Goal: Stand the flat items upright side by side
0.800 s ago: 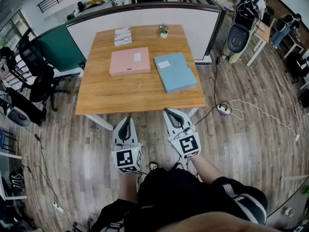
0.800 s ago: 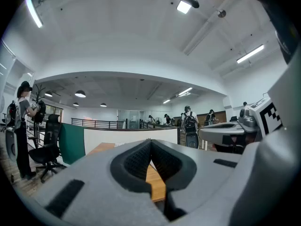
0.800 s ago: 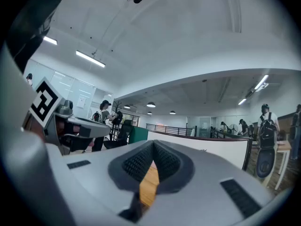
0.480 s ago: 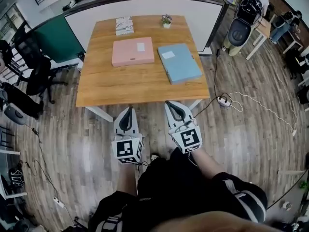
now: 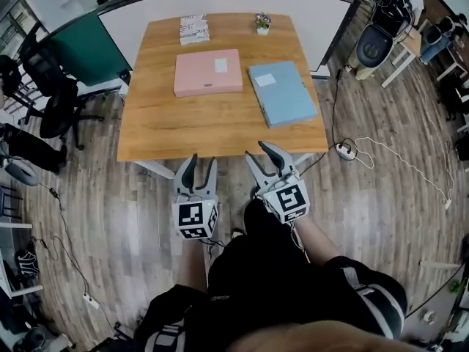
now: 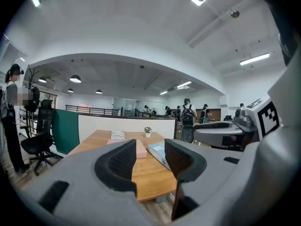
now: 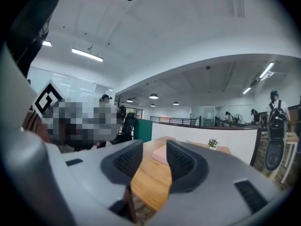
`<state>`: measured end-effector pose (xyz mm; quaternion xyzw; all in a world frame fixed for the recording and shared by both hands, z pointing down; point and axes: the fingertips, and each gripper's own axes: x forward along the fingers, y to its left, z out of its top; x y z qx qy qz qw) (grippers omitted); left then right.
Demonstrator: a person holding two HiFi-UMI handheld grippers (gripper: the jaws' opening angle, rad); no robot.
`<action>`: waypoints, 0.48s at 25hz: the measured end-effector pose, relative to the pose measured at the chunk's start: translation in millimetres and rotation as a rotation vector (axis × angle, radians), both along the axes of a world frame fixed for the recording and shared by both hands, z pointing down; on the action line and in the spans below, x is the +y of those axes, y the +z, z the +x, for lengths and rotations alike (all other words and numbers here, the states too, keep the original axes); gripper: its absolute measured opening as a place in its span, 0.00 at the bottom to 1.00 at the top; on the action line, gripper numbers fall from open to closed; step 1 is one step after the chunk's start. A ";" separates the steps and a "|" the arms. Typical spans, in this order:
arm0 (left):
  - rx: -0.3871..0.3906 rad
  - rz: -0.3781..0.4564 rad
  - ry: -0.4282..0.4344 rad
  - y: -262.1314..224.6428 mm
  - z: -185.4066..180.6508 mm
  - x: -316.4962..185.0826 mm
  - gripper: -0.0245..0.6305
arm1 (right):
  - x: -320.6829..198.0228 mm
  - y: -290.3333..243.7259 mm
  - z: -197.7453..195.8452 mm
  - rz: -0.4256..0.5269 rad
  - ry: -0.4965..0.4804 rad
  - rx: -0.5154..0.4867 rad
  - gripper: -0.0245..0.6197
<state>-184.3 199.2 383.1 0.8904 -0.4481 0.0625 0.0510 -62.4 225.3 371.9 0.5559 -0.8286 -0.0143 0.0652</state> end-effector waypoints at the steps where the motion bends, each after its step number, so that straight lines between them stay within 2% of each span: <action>1: 0.005 -0.002 -0.001 -0.1 3.4 -9.4 0.33 | -9.7 0.5 4.3 0.002 -0.005 -0.006 0.27; 6: 0.031 -0.037 0.009 -3.6 23.7 -62.5 0.38 | -60.9 -4.4 31.1 0.004 -0.001 -0.052 0.32; 12: 0.017 -0.050 0.002 -10.8 57.6 -119.7 0.39 | -113.7 -12.1 64.3 0.007 -0.008 -0.080 0.34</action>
